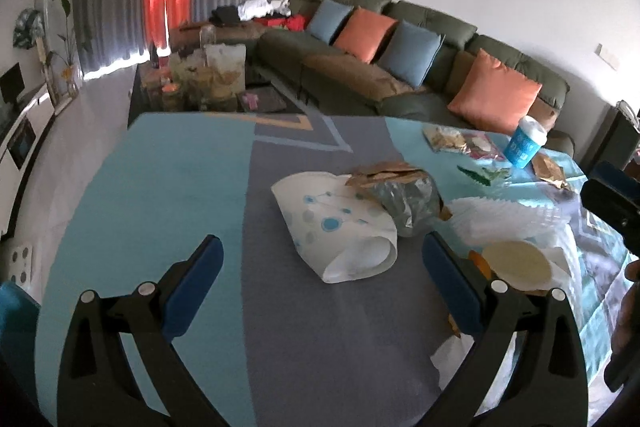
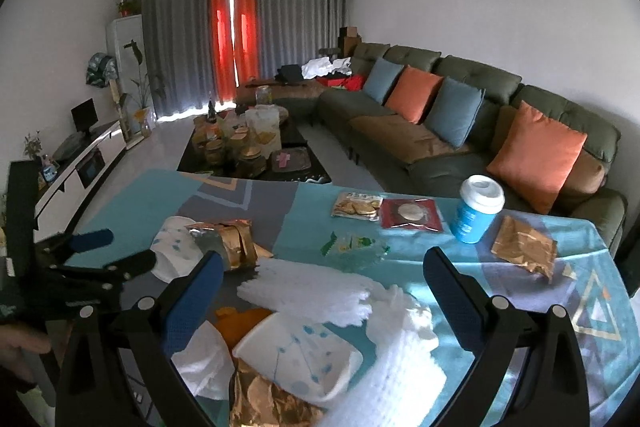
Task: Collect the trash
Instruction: 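Grasp the white paper cup with the left tool while the right tool grasps the green snack wrapper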
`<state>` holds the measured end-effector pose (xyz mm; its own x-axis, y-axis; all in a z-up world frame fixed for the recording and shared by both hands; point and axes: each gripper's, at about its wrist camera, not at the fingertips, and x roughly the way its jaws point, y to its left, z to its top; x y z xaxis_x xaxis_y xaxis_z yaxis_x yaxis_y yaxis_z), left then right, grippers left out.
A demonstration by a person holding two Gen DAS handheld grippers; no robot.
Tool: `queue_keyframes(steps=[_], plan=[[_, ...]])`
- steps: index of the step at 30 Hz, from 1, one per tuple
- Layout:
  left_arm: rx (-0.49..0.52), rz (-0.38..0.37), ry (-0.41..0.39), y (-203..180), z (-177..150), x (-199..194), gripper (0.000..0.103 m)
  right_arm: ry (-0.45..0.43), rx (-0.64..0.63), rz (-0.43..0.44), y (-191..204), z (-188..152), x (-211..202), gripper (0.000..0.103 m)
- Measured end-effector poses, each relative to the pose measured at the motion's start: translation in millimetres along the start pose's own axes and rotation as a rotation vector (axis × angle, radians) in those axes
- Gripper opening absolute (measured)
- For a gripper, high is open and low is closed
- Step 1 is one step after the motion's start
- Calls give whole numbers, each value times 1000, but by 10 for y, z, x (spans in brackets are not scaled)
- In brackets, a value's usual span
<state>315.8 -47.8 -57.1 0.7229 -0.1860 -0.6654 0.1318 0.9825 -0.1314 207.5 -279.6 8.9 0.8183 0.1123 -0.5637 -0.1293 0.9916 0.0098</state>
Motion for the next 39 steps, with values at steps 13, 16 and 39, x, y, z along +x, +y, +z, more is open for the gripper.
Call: queue_keyframes(steps=[13, 16, 39], plan=[[11, 7, 109, -75, 24, 467, 98, 21, 11, -4, -109, 74, 230, 97], [0, 0, 120, -73, 37, 524, 98, 19, 9, -6, -115, 76, 240, 97], [-119, -56, 126, 142, 22, 643, 74, 191, 111, 81, -547, 94, 743, 97]])
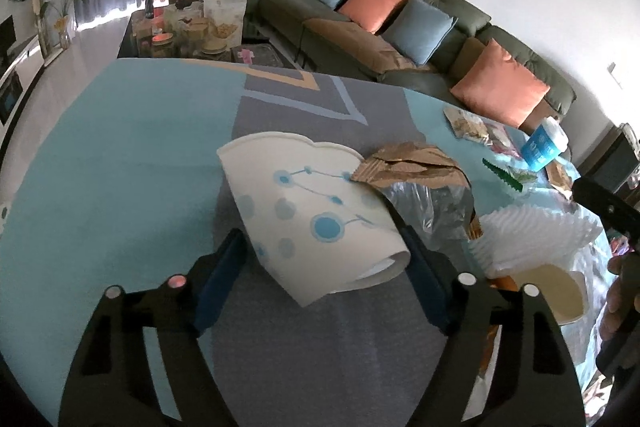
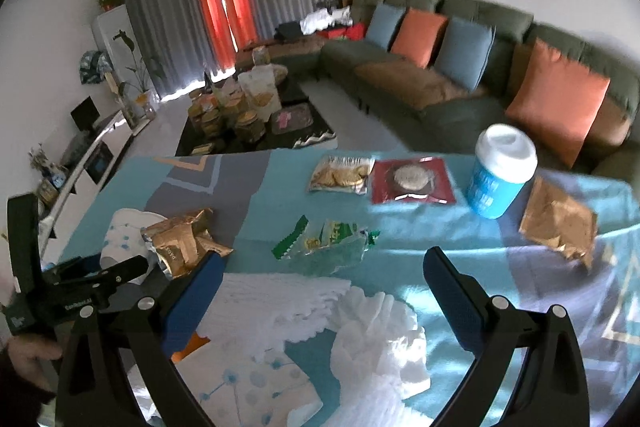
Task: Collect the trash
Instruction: 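Grasp the white paper cup with the left tool while the right tool grasps the green snack wrapper, then carry the cup and wrapper to the teal bin with both tools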
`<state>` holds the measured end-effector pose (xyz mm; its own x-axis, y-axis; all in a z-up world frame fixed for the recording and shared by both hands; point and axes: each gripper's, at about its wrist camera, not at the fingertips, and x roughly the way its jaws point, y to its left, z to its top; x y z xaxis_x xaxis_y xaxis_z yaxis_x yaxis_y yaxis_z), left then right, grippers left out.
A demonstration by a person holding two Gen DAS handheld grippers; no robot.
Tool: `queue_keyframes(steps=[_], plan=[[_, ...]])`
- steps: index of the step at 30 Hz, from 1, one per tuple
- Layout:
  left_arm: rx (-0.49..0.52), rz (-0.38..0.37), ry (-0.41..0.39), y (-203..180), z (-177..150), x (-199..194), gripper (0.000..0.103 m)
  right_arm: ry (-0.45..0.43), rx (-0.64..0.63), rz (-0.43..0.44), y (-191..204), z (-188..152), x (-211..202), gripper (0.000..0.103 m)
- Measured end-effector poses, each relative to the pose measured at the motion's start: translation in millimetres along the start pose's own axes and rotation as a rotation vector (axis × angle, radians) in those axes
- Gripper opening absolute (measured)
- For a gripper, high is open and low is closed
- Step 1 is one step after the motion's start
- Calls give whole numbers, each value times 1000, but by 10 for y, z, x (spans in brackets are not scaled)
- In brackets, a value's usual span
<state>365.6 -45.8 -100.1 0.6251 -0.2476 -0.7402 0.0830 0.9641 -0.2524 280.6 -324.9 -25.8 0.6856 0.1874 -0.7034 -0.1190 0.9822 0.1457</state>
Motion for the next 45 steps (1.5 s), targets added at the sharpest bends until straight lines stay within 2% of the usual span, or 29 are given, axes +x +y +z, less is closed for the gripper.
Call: queue_keyframes(steps=[3, 10, 12, 16, 21, 26, 27, 30, 31, 33, 34, 35, 45], plan=[[-12, -9, -8, 18, 4, -16, 66, 43, 38, 42, -88, 46, 73, 97], [-10, -11, -25, 32, 4, -34, 65, 113, 38, 40, -149, 140, 281, 97], [-4, -10, -34, 29, -2, -51, 64, 128, 32, 34, -145, 154, 335, 92], [5, -10, -51, 21, -6, -98, 62, 178, -5, 27, -121, 197, 479, 88], [7, -6, -57, 21, -9, -113, 62, 268, -50, 20, -78, 247, 708, 79], [10, -11, -73, 30, -27, -176, 62, 321, -75, 22, -37, 276, 852, 67], [9, -13, -73, 39, -34, -187, 62, 326, -73, 29, -36, 279, 870, 59], [10, -13, -76, 44, -42, -208, 62, 332, -84, 43, -19, 293, 896, 42], [9, -14, -77, 42, -41, -214, 62, 328, -86, 44, -15, 296, 891, 41], [10, -14, -76, 46, -45, -210, 62, 314, -81, 49, -16, 310, 859, 29], [10, -14, -78, 40, -47, -224, 62, 310, -78, 52, -14, 320, 860, 29], [11, -14, -80, 41, -51, -241, 62, 304, -74, 56, -21, 322, 846, 23], [12, -14, -125, 89, -45, -459, 62, 229, -58, 64, -31, 392, 648, 18]])
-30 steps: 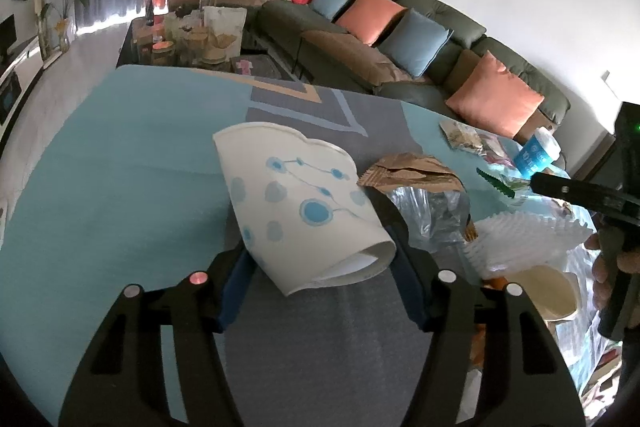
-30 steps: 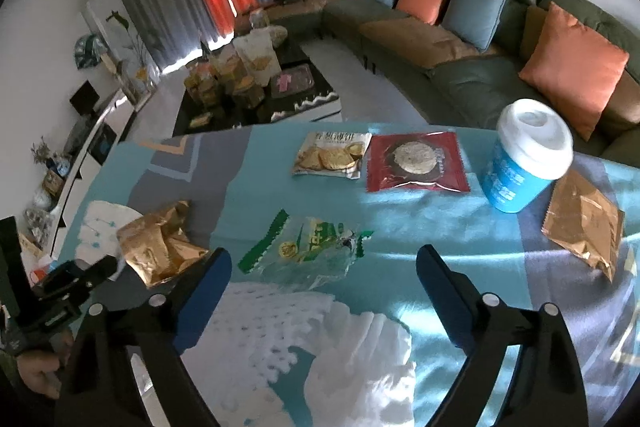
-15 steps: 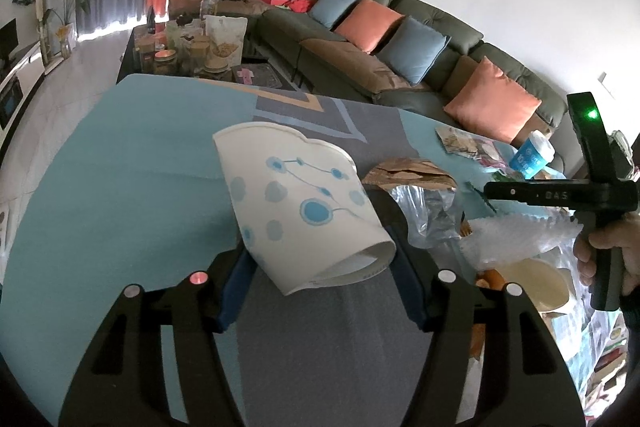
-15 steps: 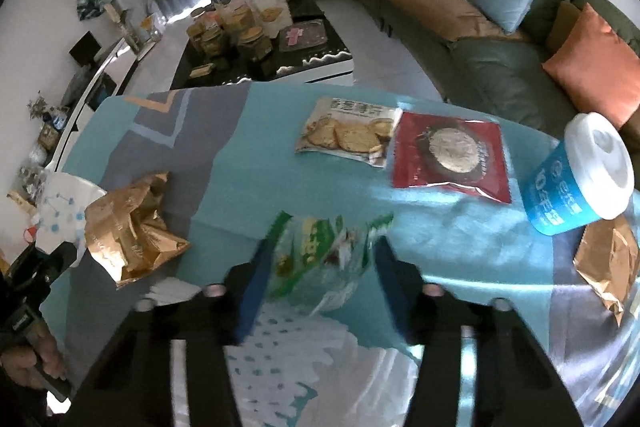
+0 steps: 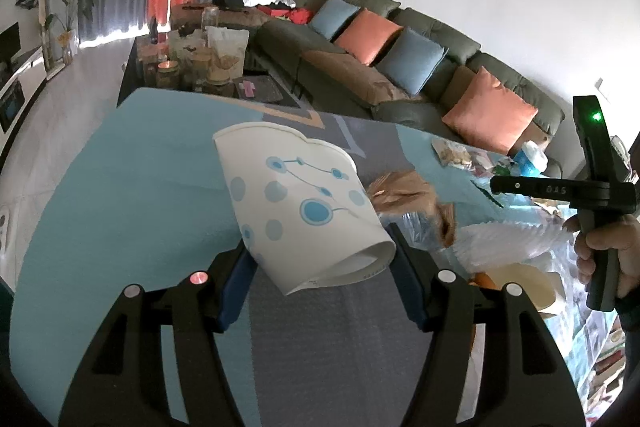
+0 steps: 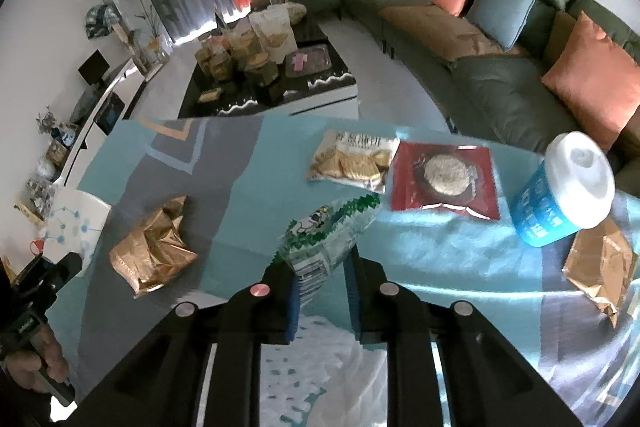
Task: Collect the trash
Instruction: 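Carry the cup and wrapper to the teal bin with both tools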
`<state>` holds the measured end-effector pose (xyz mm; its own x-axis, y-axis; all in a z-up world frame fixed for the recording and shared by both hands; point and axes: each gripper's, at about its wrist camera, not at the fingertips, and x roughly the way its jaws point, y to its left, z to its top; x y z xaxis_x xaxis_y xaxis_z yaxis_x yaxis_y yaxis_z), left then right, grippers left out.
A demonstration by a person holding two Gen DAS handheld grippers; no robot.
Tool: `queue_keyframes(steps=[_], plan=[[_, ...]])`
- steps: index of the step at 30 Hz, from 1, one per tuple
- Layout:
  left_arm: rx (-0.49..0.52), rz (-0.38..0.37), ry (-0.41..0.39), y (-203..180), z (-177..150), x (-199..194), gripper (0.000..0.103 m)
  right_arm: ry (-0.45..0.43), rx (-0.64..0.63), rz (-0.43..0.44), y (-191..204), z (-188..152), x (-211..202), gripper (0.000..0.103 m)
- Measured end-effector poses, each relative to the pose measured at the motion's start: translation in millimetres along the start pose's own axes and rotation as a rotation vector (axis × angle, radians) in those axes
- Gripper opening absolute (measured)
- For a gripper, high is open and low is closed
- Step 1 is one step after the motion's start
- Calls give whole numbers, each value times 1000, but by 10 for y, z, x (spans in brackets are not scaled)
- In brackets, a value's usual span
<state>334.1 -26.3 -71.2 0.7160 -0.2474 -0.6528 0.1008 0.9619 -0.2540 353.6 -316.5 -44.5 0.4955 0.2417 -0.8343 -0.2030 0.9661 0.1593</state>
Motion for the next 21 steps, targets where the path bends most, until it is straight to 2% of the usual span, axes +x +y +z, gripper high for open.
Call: queue_keyframes(steps=[8, 9, 14, 21], plan=[[-3, -1, -60, 49, 45, -345, 62, -104, -8, 29, 112, 19, -450, 17], [-7, -2, -70, 60, 46, -414, 62, -117, -14, 36, 153, 1, -512, 9], [-18, 0, -116, 152, 20, -754, 62, -167, -57, 53, 404, -54, -740, 9], [-57, 26, -176, 443, -102, -1295, 62, -197, -120, 135, 898, -152, -911, 9]])
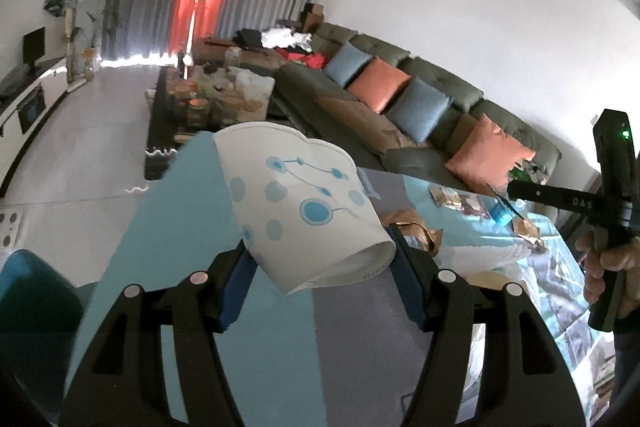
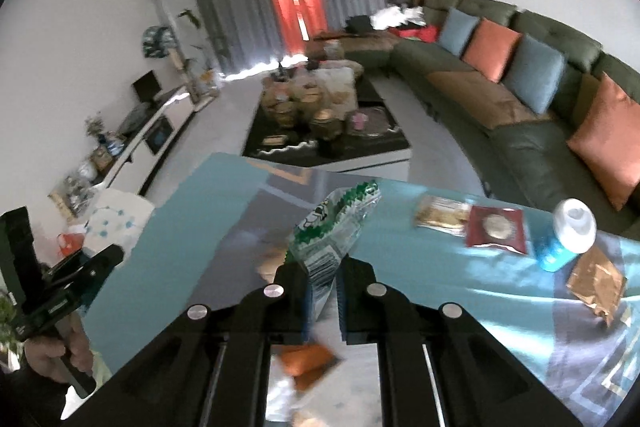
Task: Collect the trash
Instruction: 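Carry the cup and wrapper to the teal bin with both tools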
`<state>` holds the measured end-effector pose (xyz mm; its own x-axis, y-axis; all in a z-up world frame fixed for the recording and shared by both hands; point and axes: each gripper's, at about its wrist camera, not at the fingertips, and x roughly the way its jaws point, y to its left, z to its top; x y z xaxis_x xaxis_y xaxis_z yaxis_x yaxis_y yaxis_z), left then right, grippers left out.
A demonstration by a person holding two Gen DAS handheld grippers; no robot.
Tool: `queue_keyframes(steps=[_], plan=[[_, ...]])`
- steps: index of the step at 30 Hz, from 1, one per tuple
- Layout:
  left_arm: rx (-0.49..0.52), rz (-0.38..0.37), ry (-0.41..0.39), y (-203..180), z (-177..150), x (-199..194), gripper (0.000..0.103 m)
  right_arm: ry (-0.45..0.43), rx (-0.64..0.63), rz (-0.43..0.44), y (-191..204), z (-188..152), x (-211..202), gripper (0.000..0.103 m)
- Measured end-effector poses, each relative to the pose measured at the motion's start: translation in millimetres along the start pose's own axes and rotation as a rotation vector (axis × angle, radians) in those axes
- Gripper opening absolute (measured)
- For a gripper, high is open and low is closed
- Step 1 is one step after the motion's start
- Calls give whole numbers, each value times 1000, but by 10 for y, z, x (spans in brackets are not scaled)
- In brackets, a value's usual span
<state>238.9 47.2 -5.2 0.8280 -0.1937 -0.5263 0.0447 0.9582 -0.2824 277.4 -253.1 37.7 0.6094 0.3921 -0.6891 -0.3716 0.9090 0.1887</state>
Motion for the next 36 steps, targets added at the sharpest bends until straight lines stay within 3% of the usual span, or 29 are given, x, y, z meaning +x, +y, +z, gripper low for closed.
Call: queue_keyframes(steps=[8, 18, 29, 36], plan=[[-32, 60, -65, 468, -51, -613, 62, 3, -92, 138, 856, -53, 115, 9], [-101, 226, -93, 1398, -311, -1391, 62, 46, -197, 334, 2024, -82, 501, 9], [-181, 373, -61, 2381, -756, -2109, 62, 156, -303, 476, 3169, -203, 1045, 9], [-239, 423, 6, 2835, -1135, -2265, 63, 253, -355, 491, 3691, -345, 1439, 9]])
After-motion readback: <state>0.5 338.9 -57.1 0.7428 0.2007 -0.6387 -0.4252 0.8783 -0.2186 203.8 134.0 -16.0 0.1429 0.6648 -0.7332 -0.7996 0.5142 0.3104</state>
